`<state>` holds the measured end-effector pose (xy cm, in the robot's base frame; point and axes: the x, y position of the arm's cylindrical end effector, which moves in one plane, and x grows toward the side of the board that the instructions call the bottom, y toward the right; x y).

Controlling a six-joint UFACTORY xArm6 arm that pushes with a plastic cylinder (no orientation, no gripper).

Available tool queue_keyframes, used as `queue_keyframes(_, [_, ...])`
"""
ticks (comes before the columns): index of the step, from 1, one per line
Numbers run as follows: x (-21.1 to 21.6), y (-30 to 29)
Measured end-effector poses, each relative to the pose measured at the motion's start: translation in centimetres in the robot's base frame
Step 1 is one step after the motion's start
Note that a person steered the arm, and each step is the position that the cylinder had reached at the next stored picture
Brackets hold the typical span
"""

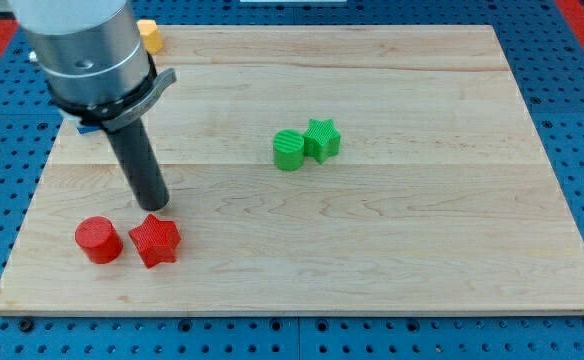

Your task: Push green circle to right side of red star

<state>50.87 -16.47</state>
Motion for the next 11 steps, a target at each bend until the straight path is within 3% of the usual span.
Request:
queue_keyframes(4, [1.4, 1.8])
queue_keyframes(7, [-10.7, 12.0])
queue_keyframes(8, [-11.0, 16.4])
queue_keyframes(10, [-4.2, 16.8])
queue_keyframes(11, [-3.5, 16.9])
